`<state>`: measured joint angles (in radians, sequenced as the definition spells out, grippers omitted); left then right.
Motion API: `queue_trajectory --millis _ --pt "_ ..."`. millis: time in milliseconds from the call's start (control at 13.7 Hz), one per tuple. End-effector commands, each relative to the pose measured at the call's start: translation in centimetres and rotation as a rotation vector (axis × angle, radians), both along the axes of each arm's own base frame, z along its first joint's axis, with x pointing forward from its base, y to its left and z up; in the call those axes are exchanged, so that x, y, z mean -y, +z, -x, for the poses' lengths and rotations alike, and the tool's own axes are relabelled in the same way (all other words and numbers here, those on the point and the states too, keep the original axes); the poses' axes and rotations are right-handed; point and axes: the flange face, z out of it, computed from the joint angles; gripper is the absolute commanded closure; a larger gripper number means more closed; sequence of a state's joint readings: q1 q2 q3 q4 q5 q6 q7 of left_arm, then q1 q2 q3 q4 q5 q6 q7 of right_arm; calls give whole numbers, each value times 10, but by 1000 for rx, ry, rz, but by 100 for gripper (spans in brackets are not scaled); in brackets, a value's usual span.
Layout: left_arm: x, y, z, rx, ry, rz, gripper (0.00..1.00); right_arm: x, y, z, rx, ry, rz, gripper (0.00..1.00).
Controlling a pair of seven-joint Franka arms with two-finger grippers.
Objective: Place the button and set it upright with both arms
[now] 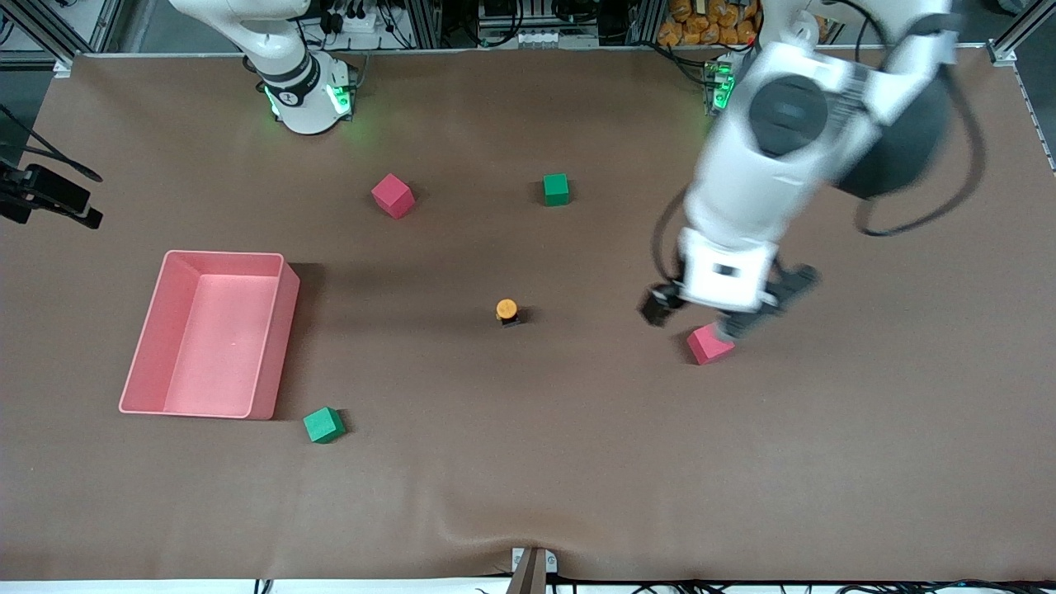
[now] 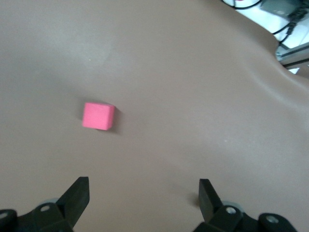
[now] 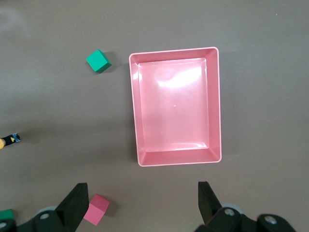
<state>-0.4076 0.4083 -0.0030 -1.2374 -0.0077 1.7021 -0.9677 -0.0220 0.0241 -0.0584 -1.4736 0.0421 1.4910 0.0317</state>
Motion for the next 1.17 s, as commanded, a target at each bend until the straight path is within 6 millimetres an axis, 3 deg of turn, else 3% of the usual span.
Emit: queue_trajectory --millis 0,146,220,439,732,1098 --pt "-91 10 -15 -55 -19 33 0 0 3 3 4 -7 10 0" --pt "-138 9 -27 -48 -121 25 0 0 3 3 4 -7 10 0" --pt "-152 12 -29 -41 -140 25 0 -2 2 3 3 -5 10 0" --pt "-190 50 -15 8 -197 12 0 0 3 1 12 -10 7 0" --pt "-248 84 32 -38 -289 9 0 -3 3 1 9 -6 -1 0" --pt "-273 91 85 -1 -397 1 0 -4 4 7 -18 -6 10 0"
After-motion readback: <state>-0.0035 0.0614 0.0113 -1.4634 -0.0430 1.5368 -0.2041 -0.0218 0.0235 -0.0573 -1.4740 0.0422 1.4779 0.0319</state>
